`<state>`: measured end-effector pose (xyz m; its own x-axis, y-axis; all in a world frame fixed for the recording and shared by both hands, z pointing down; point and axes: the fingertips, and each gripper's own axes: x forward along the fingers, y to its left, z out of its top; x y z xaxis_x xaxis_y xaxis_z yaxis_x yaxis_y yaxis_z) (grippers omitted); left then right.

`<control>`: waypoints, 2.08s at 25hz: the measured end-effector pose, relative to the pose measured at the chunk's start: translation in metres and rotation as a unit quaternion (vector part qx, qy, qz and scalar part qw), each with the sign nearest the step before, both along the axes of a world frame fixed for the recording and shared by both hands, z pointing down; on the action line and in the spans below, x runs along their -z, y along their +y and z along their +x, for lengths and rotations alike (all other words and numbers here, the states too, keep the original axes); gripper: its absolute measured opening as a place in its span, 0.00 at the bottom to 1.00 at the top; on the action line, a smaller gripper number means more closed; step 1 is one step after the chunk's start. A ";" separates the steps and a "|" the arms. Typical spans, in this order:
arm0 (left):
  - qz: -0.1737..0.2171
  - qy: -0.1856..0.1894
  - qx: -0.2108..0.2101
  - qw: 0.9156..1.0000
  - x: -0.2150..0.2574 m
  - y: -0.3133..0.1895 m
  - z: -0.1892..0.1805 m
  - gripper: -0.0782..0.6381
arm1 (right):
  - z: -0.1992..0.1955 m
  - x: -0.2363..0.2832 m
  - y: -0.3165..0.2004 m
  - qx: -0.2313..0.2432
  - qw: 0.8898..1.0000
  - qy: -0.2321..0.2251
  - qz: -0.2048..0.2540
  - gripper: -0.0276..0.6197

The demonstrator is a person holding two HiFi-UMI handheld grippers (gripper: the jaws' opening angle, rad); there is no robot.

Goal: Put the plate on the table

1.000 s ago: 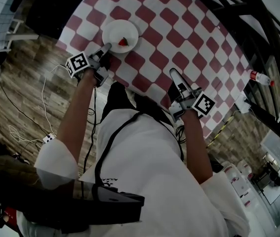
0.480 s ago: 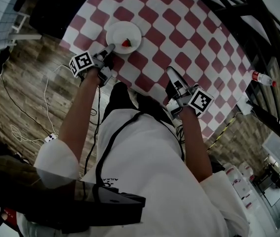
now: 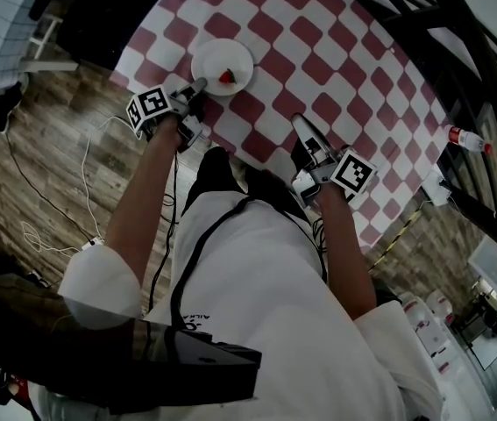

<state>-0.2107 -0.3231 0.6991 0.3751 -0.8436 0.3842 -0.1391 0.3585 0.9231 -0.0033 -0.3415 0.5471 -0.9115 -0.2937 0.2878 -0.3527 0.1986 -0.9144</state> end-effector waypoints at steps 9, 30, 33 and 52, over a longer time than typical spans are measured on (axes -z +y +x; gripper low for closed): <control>-0.042 -0.011 -0.016 0.999 -0.007 0.002 0.002 0.16 | 0.007 0.006 -0.003 -0.012 1.000 -0.001 0.008 0.05; -0.125 -0.056 -0.060 0.989 -0.007 -0.005 0.011 0.30 | 0.054 0.029 -0.017 -0.077 0.996 -0.022 0.025 0.05; -0.130 -0.064 -0.058 0.988 -0.005 -0.006 0.012 0.33 | 0.062 0.033 -0.018 -0.081 0.996 -0.026 0.031 0.05; -0.165 -0.094 -0.051 0.981 0.001 -0.002 0.010 0.48 | 0.097 0.045 -0.013 -0.100 0.993 -0.051 0.045 0.05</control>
<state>-0.2010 -0.3248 0.6981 0.3478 -0.6239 0.6998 -0.3464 0.6081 0.7143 0.0935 -0.3542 0.5019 -0.8551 -0.4926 0.1619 -0.3006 0.2164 -0.9289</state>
